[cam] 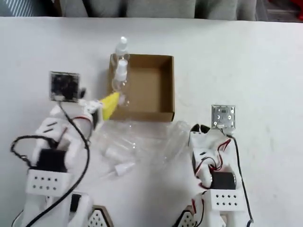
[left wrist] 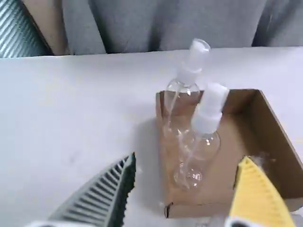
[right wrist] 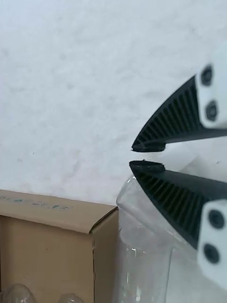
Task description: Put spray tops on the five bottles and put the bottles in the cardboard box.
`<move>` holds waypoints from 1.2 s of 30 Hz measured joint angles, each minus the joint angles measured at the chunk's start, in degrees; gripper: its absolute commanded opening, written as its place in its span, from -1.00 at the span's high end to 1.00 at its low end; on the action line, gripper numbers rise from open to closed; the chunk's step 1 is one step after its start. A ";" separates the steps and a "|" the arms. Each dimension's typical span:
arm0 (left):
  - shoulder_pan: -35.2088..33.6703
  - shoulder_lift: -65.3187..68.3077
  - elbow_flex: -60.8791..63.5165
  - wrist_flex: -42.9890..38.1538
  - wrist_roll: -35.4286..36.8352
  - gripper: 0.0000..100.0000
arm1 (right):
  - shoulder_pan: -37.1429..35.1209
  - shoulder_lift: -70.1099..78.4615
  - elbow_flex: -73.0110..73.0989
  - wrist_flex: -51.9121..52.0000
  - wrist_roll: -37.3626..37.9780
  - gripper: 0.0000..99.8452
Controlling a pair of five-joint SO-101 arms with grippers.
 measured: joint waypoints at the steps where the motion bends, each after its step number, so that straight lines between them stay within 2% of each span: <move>1: -1.05 0.00 -1.76 1.49 0.00 0.35 | 0.00 0.00 0.09 0.00 0.00 0.96; 5: -3.87 -0.09 -8.70 8.62 0.00 0.49 | 0.00 0.00 0.09 0.00 0.00 0.96; 9: -4.13 -0.18 -14.07 16.53 0.00 0.84 | 0.00 0.00 0.09 0.00 0.26 0.96; 11: -4.40 -0.18 -15.21 18.90 0.00 0.98 | 0.26 0.00 0.09 0.00 3.69 0.96; 13: -4.48 -0.18 -15.38 20.04 0.00 0.91 | 1.58 0.00 0.09 0.44 9.58 0.96; 17: -4.57 -0.18 -14.15 20.22 0.00 0.96 | 5.63 0.00 0.09 0.44 20.48 0.96; 22: -4.57 1.58 -8.44 20.22 0.00 0.95 | 6.59 0.00 -0.35 2.02 24.44 0.96; 31: -8.97 22.24 -5.98 20.22 -0.26 0.95 | 0.26 0.00 -20.04 23.65 38.24 0.96; 34: -8.79 26.02 -5.98 20.66 -5.27 0.95 | -2.11 -0.35 -25.41 30.24 39.82 0.96; 36: -8.62 26.29 -5.98 23.47 -11.69 0.95 | -4.13 -0.44 -26.46 33.14 40.35 0.96</move>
